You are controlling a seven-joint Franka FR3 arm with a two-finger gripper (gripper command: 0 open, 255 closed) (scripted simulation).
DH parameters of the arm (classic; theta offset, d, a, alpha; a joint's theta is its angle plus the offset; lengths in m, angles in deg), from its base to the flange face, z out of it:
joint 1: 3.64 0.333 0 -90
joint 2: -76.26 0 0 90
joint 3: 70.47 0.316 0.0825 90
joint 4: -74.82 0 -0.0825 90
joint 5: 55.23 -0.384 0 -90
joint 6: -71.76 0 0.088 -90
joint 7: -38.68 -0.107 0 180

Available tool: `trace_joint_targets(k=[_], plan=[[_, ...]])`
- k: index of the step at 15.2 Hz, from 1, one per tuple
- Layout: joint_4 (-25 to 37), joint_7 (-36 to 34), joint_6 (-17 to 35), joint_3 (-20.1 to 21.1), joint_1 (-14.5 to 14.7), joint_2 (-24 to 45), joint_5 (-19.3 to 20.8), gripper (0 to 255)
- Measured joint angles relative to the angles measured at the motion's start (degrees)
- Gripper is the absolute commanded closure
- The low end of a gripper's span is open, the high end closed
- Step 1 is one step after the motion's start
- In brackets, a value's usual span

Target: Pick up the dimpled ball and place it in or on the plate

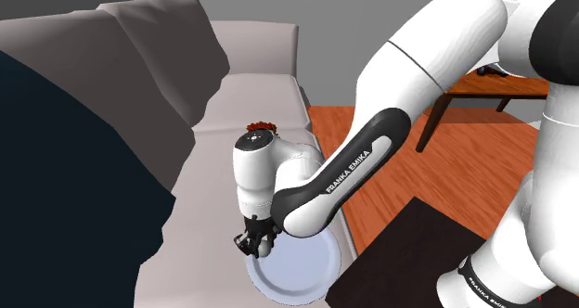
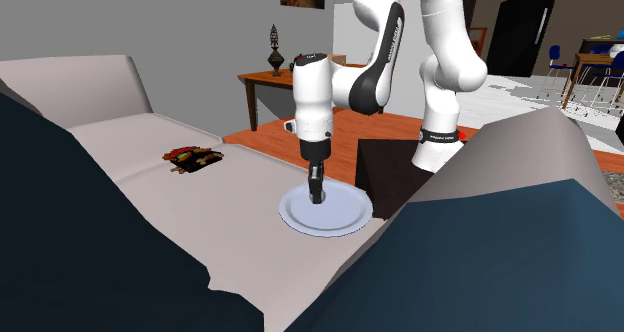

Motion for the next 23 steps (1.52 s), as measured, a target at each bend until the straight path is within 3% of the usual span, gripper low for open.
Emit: trace_joint_targets(k=[7, 12, 23], plan=[[-14.0, 9.2, 5.8, 0.4, -7.4, -9.1, -4.3, 255], [-15.2, 8.0, 9.4, -1.2, -7.0, -6.6, -1.7, 255], [-13.6, 2.9, 15.5, -6.1, -3.4, 1.6, 5.2, 255]])
